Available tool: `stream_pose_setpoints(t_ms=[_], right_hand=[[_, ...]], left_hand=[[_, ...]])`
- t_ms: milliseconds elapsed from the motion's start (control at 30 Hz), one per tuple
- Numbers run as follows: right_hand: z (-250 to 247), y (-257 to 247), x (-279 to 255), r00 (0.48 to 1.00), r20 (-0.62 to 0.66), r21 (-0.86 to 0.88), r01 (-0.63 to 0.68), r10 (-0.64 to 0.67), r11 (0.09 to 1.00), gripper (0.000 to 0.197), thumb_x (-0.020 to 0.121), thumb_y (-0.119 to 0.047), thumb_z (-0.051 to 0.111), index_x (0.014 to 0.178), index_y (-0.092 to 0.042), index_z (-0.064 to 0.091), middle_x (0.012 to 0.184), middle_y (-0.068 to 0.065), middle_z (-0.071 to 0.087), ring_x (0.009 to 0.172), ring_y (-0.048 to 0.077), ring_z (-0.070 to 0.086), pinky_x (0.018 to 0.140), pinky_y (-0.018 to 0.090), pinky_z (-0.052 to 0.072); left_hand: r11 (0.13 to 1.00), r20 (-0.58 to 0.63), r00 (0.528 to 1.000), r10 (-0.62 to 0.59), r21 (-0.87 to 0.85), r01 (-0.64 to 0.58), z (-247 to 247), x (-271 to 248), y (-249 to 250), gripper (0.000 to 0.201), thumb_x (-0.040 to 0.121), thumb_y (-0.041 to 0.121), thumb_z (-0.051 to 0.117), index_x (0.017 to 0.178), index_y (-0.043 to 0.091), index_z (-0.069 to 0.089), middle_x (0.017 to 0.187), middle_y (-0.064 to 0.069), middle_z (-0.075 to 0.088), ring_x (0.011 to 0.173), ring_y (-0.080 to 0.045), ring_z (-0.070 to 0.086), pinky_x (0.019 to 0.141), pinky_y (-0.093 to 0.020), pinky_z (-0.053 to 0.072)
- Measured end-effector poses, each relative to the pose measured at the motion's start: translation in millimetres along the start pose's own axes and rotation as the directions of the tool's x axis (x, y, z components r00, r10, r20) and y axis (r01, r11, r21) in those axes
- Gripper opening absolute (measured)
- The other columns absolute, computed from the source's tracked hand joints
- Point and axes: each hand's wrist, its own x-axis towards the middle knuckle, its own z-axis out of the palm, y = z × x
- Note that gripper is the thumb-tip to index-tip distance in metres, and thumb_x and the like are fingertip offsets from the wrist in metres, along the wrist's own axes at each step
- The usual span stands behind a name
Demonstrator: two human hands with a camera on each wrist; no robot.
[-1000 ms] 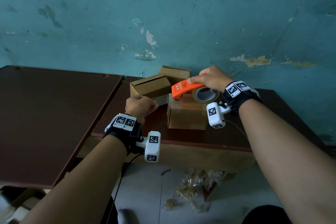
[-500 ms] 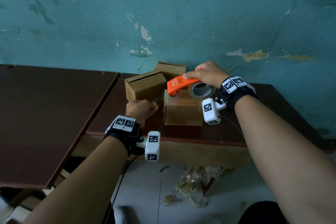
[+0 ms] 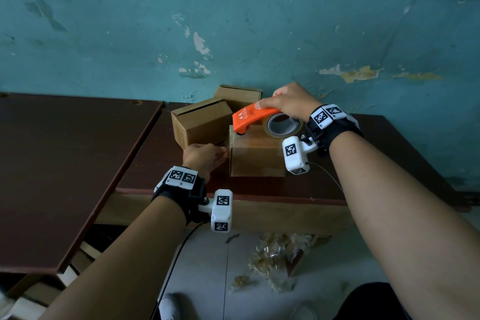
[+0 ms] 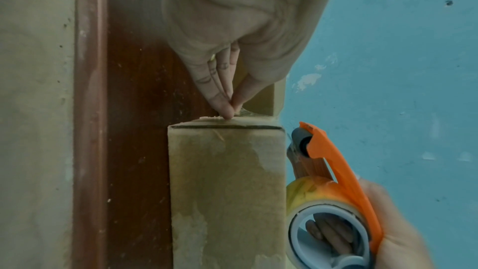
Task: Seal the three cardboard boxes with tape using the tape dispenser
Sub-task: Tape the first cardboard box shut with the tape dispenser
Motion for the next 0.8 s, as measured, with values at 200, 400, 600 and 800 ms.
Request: stream_pose_setpoints(t_ms=[200, 400, 600, 800], right_hand=[[2, 2, 4, 1.0, -0.013, 0.014, -0.005, 0.005, 1.0, 0.053, 0.073, -0.058, 0.086, 0.064, -0.018, 0.052, 0.054, -0.001, 0.041, 0.048, 0.018, 0.043, 0.053, 0.028, 0.033], [2, 2, 4, 1.0, -0.008, 0.012, -0.006, 0.007, 1.0, 0.053, 0.074, -0.059, 0.085, 0.068, -0.016, 0.054, 0.056, 0.0, 0.042, 0.045, 0.017, 0.042, 0.051, 0.026, 0.033], [3, 1, 4, 1.0, -0.01, -0.007, -0.006, 0.006, 1.0, 0.055, 0.075, -0.058, 0.085, 0.062, -0.019, 0.05, 0.056, 0.0, 0.042, 0.05, 0.019, 0.044, 0.055, 0.028, 0.035], [3, 0, 3, 1.0, -0.02, -0.021, -0.014, 0.013, 1.0, 0.054, 0.075, -0.058, 0.085, 0.062, -0.018, 0.05, 0.057, 0.001, 0.042, 0.05, 0.02, 0.044, 0.055, 0.029, 0.034]], left_hand=[[0.987, 0.054, 0.992, 0.113, 0.108, -0.118, 3, 8, -11, 0.021, 0.098, -0.008, 0.062, 0.118, -0.002, 0.063, 0.088, -0.008, 0.07, 0.078, -0.017, 0.071, 0.078, -0.028, 0.062], [0.987, 0.007, 0.998, 0.069, 0.145, -0.07, 2, 18, -10, 0.014, 0.092, -0.002, 0.072, 0.105, -0.005, 0.067, 0.097, -0.014, 0.078, 0.087, -0.022, 0.078, 0.085, -0.033, 0.063], [0.972, -0.041, 0.997, 0.064, 0.231, -0.052, 0, 16, -10, 0.029, 0.082, 0.008, 0.089, 0.106, 0.005, 0.072, 0.095, -0.014, 0.081, 0.084, -0.023, 0.082, 0.087, -0.04, 0.066], [0.945, -0.076, 0.99, 0.116, 0.316, -0.086, -2, 21, -13, 0.057, 0.05, 0.03, 0.094, 0.1, 0.009, 0.076, 0.088, -0.009, 0.082, 0.087, -0.022, 0.081, 0.089, -0.043, 0.065]])
